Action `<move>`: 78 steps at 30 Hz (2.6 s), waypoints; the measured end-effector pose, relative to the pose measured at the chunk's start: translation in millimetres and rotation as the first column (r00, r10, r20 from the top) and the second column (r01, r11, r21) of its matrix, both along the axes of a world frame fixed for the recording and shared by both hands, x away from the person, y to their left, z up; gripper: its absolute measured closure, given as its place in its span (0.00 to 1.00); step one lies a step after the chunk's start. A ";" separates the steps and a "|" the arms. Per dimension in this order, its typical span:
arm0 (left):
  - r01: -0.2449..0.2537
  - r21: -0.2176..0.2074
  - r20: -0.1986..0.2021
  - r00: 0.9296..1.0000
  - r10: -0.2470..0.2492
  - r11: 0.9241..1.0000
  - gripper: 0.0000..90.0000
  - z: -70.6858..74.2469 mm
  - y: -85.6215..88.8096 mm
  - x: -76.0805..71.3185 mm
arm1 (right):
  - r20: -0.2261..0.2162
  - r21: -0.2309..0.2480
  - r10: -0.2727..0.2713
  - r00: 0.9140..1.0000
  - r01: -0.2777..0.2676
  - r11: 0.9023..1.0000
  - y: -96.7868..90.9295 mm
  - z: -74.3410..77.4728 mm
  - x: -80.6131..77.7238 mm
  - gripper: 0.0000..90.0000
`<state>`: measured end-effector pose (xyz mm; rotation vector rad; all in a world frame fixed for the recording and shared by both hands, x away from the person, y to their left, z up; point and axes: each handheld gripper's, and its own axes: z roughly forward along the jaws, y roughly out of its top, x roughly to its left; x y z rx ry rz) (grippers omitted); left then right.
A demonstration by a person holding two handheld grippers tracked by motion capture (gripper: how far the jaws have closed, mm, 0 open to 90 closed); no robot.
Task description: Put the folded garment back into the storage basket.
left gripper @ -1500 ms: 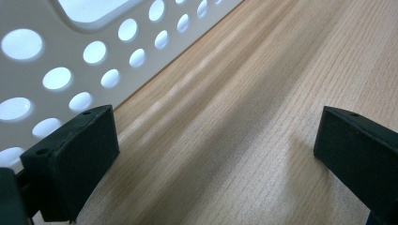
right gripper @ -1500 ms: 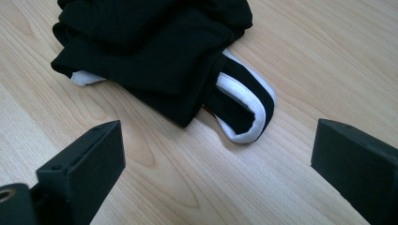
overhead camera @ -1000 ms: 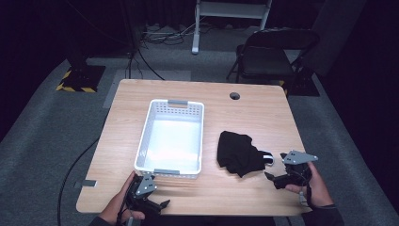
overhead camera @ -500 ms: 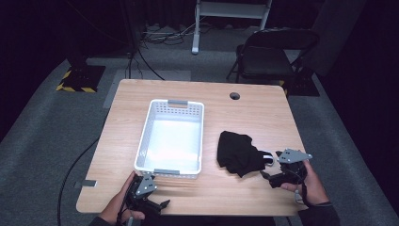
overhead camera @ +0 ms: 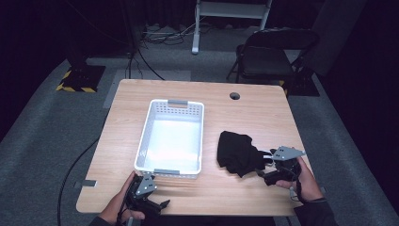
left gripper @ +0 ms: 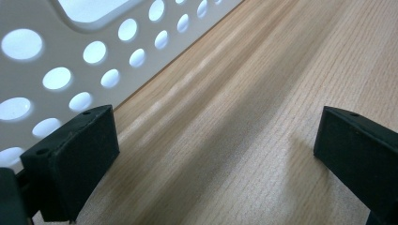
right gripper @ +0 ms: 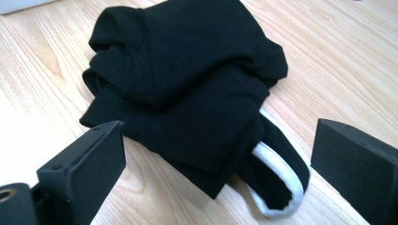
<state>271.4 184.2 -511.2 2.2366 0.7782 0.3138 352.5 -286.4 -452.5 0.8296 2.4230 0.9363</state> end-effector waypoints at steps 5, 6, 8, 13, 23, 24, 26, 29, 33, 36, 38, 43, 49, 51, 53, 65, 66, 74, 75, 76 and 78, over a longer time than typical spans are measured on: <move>-0.001 -0.001 0.000 1.000 0.001 1.000 0.00 0.0 0.0 0.0 | 0.000 0.000 0.011 1.000 -0.011 1.000 5.5 0.1 2.3 0.04; 0.000 -0.001 0.000 1.000 0.000 1.000 0.00 0.0 0.0 0.0 | -0.001 0.000 0.014 1.000 -0.014 1.000 6.5 0.1 2.9 0.04; 0.000 -0.001 0.000 1.000 0.000 1.000 0.00 0.0 0.0 0.0 | 0.000 0.001 0.017 1.000 -0.017 1.000 8.7 0.0 4.1 0.04; 0.000 -0.001 0.000 1.000 0.000 1.000 0.00 0.0 0.0 0.0 | -0.003 0.000 0.028 1.000 -0.028 1.000 12.6 -0.3 6.9 0.04; 0.000 0.000 0.000 1.000 0.000 1.000 0.00 0.0 0.0 0.0 | -0.004 0.000 0.037 0.999 -0.037 0.999 18.9 -0.2 12.5 0.04; 0.000 -0.001 0.000 1.000 0.000 1.000 0.00 0.0 0.0 0.0 | -0.003 0.003 0.037 0.999 -0.037 0.999 19.3 -0.2 13.4 0.04; 0.000 -0.001 0.000 1.000 0.000 1.000 0.00 0.0 0.0 0.0 | -0.005 0.004 0.038 0.999 -0.038 0.999 20.1 -0.4 14.6 0.04; 0.000 -0.001 0.000 1.000 0.000 1.000 0.00 0.0 0.0 0.0 | -0.006 0.002 0.038 0.999 -0.038 0.999 21.7 -0.6 16.4 0.04; 0.000 0.000 0.000 1.000 0.000 1.000 0.00 0.0 0.0 0.0 | -0.001 0.002 0.043 0.999 -0.043 0.999 24.1 -0.1 18.2 0.04; 0.000 0.000 0.000 1.000 0.000 1.000 0.00 0.0 0.0 0.0 | -0.003 0.000 0.046 0.999 -0.046 0.999 25.7 -0.2 19.6 0.04; 0.000 0.000 0.000 1.000 0.000 1.000 0.00 0.0 0.0 0.0 | -0.005 0.001 0.047 0.999 -0.047 0.999 26.4 -0.5 20.8 0.04; 0.000 0.000 0.000 1.000 0.000 1.000 0.00 0.0 0.0 0.0 | -0.004 0.003 0.047 0.999 -0.047 0.999 27.6 -0.2 23.1 0.04; 0.000 0.000 0.000 1.000 0.000 1.000 0.00 0.0 0.0 0.0 | -0.005 0.006 0.047 0.999 -0.047 0.999 30.1 0.1 26.8 0.04; 0.000 0.000 0.000 1.000 0.000 1.000 0.00 0.0 0.0 0.0 | -0.004 0.003 0.049 0.999 -0.049 0.999 31.7 0.0 28.0 0.04; -0.001 -0.001 -0.001 1.000 0.001 1.000 0.00 0.0 0.0 0.0 | -0.006 0.000 0.051 0.999 -0.051 0.999 33.7 -0.3 29.1 0.04; -0.001 -0.001 0.000 1.000 0.001 1.000 0.00 0.0 0.0 0.0 | -0.016 -0.004 0.062 0.998 -0.062 0.998 41.6 -3.6 36.3 0.05; 0.000 -0.001 0.000 1.000 0.000 1.000 0.00 0.0 0.0 0.0 | -0.017 -0.006 0.062 0.998 -0.062 0.998 42.4 -3.9 36.8 0.05; 0.000 0.000 0.000 1.000 0.000 1.000 0.00 0.0 0.0 0.0 | -0.023 -0.002 0.070 0.997 -0.070 0.998 47.2 -5.5 40.0 0.05; 0.000 -0.001 0.000 1.000 0.000 1.000 0.00 0.0 0.0 0.0 | -0.024 -0.003 0.070 0.997 -0.070 0.998 47.9 -5.8 40.3 0.05; 0.000 -0.001 0.000 1.000 0.000 1.000 0.00 0.0 0.0 0.0 | -0.025 -0.004 0.072 0.997 -0.072 0.997 48.7 -6.1 40.9 0.05; 0.000 -0.001 0.000 1.000 0.000 1.000 0.00 0.0 0.0 0.0 | -0.028 -0.002 0.074 0.997 -0.074 0.997 49.9 -6.7 41.5 0.05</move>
